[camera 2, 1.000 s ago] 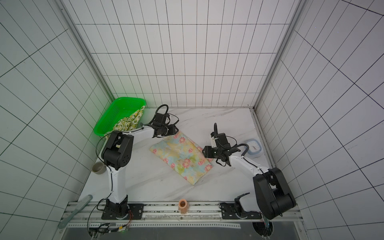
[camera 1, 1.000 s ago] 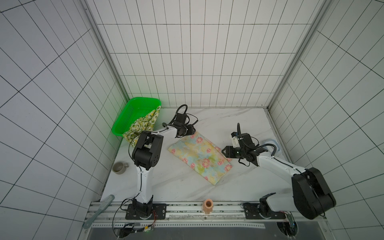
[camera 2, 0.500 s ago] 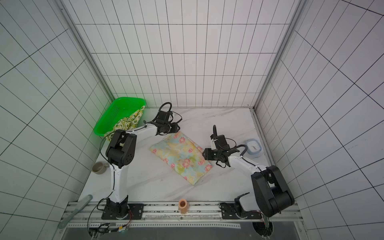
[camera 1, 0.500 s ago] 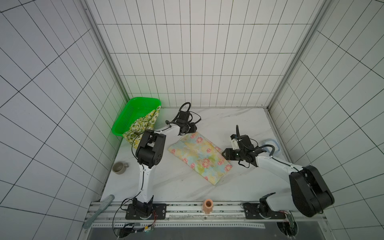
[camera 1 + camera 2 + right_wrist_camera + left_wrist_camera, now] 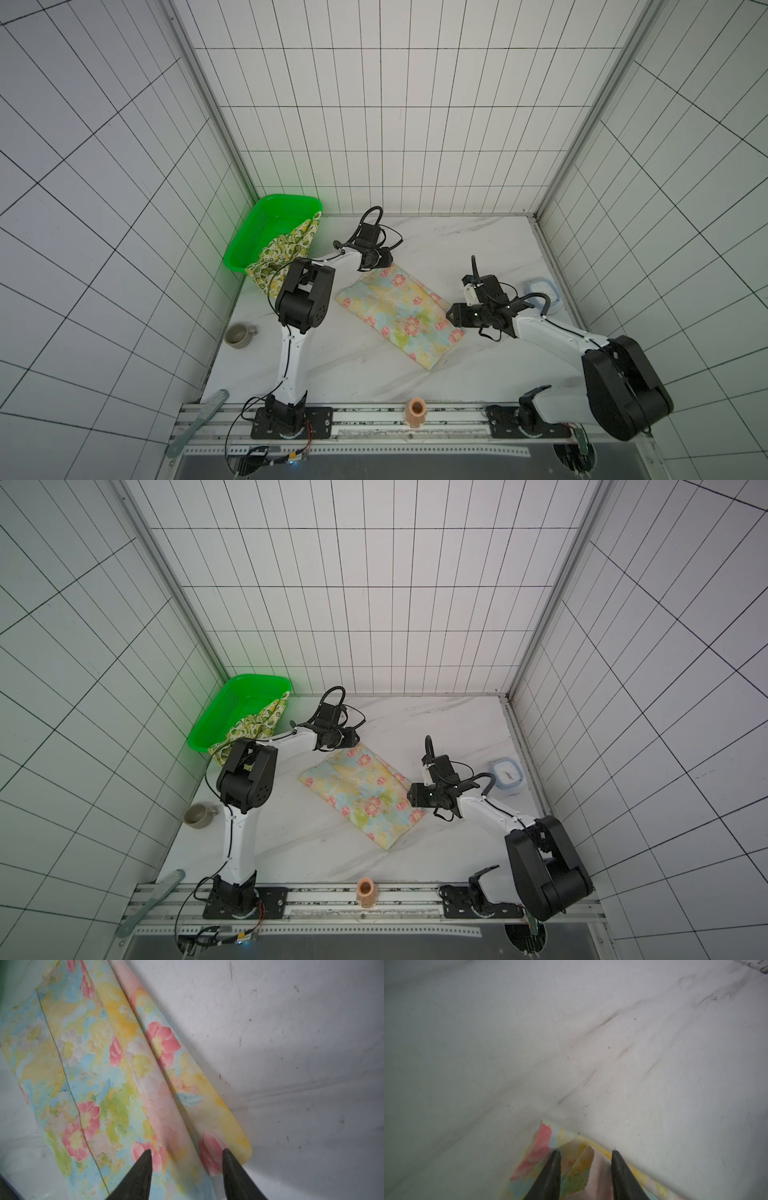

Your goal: Fold and stack the skirts

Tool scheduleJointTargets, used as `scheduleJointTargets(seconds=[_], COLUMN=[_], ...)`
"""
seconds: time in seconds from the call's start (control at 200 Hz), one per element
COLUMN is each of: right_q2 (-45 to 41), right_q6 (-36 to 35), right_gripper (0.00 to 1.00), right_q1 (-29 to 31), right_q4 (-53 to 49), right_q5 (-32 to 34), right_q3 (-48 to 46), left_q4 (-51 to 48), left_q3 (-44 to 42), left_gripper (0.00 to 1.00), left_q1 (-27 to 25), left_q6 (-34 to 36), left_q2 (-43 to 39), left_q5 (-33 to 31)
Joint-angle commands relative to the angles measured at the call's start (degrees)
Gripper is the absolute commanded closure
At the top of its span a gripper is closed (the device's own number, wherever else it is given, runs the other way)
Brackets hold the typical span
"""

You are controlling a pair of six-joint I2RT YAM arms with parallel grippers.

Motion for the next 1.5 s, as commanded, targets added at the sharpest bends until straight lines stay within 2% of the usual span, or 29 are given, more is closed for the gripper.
scheduleJointTargets(seconds=[0.0,0.05,0.16,0.27,0.49,0.625,0.675,0.765,0.795,0.835,0.899,0.974,1.284,1.494], right_q2=[-2.4,-2.8,-3.3,-3.0,-1.9,-4.1,-5.1,-6.6,-7.1,-7.9,-8.5,-8.2,-0.8,1.6], right_q6=[0.3,0.4,0.6,0.4,0.3,0.6,0.8,1.2,1.2,1.2,0.9,0.7,0.5,-0.9], right_gripper=[0.46,0.46,0.46,0.46,0.49,0.64,0.73,0.96,0.98,0.95,0.67,0.53,0.51,0.5], right_q1=[0.6,0.6,0.7,0.7,1.7,3.0,3.3,3.5,3.7,3.7,3.7,3.8,3.7,4.0], right_q4=[-2.9,-3.0,-3.2,-3.0,-2.8,-2.5,-2.4,-2.7,-2.8,-3.3,-3.8,-3.8,2.9,2.7], right_q5=[1.2,1.0,0.1,0.2,-0.6,-2.1,-2.9,-3.2,-3.0,-2.5,-1.5,-0.3,2.4,4.1], right_q3=[-2.6,-2.7,-3.2,-4.1,-4.7,-4.7,-4.9,-4.9,-4.9,-4.9,-5.2,-5.5,-4.4,-2.1], left_q4=[0.1,0.3,0.3,1.0,2.8,3.4,3.9,5.4,6.0,6.7,7.0,7.0,8.0,8.1], left_q3=[0.8,0.8,1.1,0.7,-0.7,-1.6,-2.2,-3.6,-4.1,-4.7,-5.1,-5.4,-6.2,-6.1], left_gripper=[0.6,0.65,0.85,1.0,1.0,1.0,1.0,1.0,1.0,1.0,1.0,1.0,1.0,1.0], left_q1=[-0.2,-0.2,-0.1,-0.2,0.1,0.7,1.2,2.1,2.6,3.0,3.5,3.7,3.9,3.9], left_q6=[0.8,0.7,0.3,-0.2,-1.3,-1.9,-2.5,-3.8,-4.3,-4.8,-5.0,-4.9,-5.4,-5.3], left_q2=[0.0,0.2,0.8,0.3,-2.5,-3.8,-4.5,-5.7,-6.0,-6.4,-6.9,-7.3,-7.9,-8.5], left_q5=[-0.8,-0.4,0.2,0.8,2.0,2.4,2.6,3.6,4.1,4.7,5.0,5.0,5.9,5.9])
